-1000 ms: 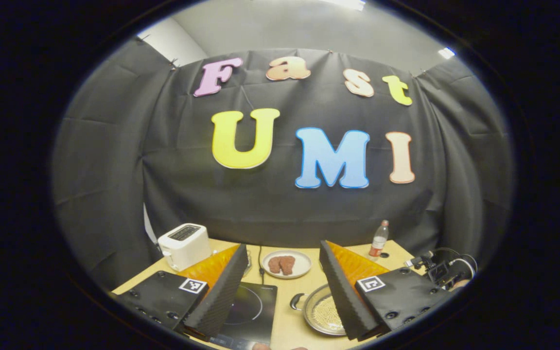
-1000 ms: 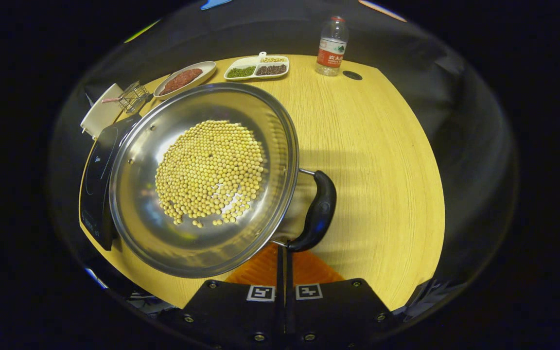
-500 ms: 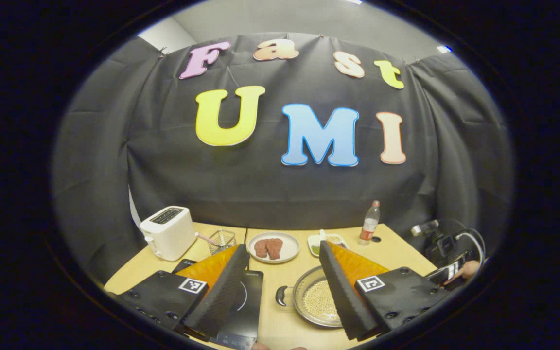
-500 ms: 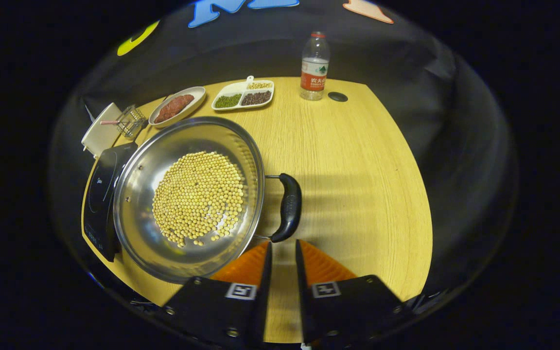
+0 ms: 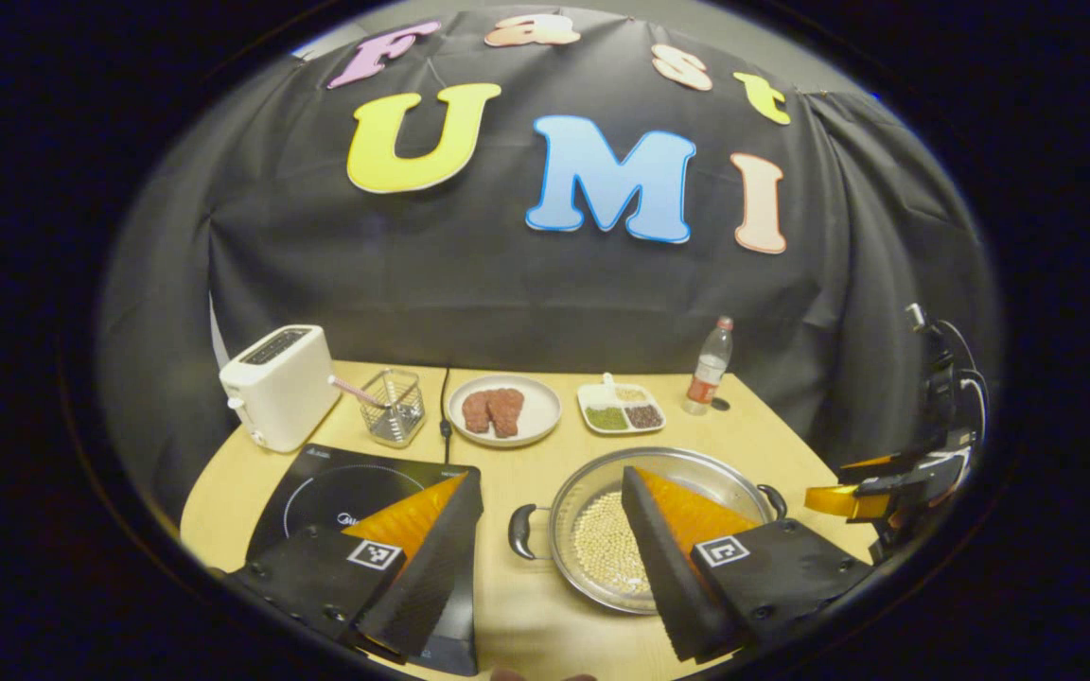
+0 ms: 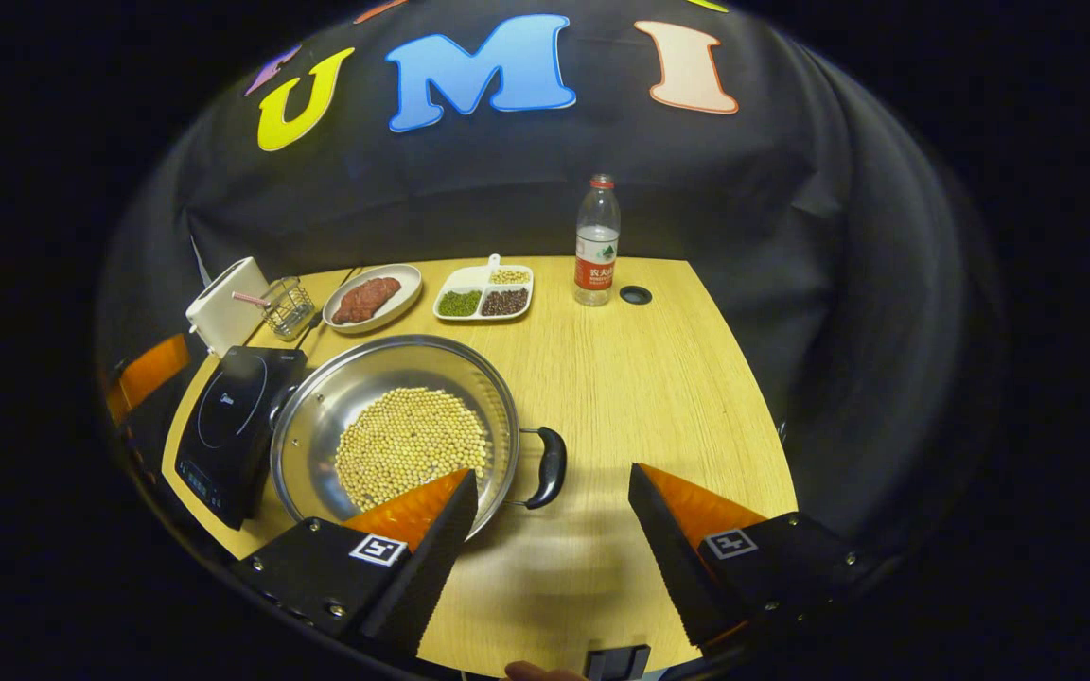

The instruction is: First push the handle of the pot to place it horizontally, then grasp the pot with both hands and set it on the induction cooktop.

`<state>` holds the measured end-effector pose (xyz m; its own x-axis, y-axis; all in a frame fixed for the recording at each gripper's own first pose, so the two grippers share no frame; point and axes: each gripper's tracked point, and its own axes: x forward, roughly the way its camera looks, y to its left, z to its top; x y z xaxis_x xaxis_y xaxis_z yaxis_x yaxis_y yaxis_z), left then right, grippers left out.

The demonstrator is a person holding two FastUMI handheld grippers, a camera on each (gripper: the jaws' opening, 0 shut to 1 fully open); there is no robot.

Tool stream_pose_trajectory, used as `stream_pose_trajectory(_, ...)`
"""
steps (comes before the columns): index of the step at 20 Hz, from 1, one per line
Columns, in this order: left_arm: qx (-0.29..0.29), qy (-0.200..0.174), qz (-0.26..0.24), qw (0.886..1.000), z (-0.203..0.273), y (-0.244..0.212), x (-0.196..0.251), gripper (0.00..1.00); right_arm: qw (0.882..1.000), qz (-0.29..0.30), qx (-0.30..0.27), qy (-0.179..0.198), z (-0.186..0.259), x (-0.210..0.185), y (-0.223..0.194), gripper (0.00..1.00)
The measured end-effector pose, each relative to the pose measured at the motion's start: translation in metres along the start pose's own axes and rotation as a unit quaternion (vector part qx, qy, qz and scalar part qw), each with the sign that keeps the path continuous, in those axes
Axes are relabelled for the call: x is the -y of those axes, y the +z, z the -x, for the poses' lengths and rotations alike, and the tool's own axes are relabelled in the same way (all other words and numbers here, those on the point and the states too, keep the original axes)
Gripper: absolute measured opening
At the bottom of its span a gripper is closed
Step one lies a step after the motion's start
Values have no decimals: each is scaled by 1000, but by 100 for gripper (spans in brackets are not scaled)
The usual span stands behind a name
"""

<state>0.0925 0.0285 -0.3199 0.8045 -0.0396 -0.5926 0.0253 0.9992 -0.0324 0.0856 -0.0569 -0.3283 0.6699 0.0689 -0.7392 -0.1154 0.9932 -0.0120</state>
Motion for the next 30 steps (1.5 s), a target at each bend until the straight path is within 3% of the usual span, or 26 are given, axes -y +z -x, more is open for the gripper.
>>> stream_pose_trajectory(5,-66,2,0,998,-45,-45,-5,99,1000,11,0,5,-20,-9,-2,98)
stream_pose_trajectory(8,-92,6,-4,996,-66,-66,-9,95,1000,-5,-8,6,-36,-12,-5,98)
stream_pose_trajectory(12,-117,15,-17,993,-95,-90,-18,97,1000,-19,-22,6,-61,-13,-9,98)
stream_pose_trajectory(24,-137,3,-23,990,-138,-122,-9,97,997,-57,-44,-10,-111,-17,-34,99)
stream_pose_trajectory(27,-137,4,-33,990,-142,-124,-8,95,997,-59,-48,-23,-115,-12,-39,90)
stream_pose_trajectory(28,-137,8,-37,990,-143,-123,-12,95,997,-58,-53,-28,-118,-11,-41,77)
stream_pose_trajectory(29,-137,11,-39,990,-144,-123,-15,92,996,-60,-58,-27,-117,-12,-42,72)
stream_pose_trajectory(30,-139,13,-39,989,-145,-124,-17,80,996,-66,-57,-26,-121,-12,-43,64)
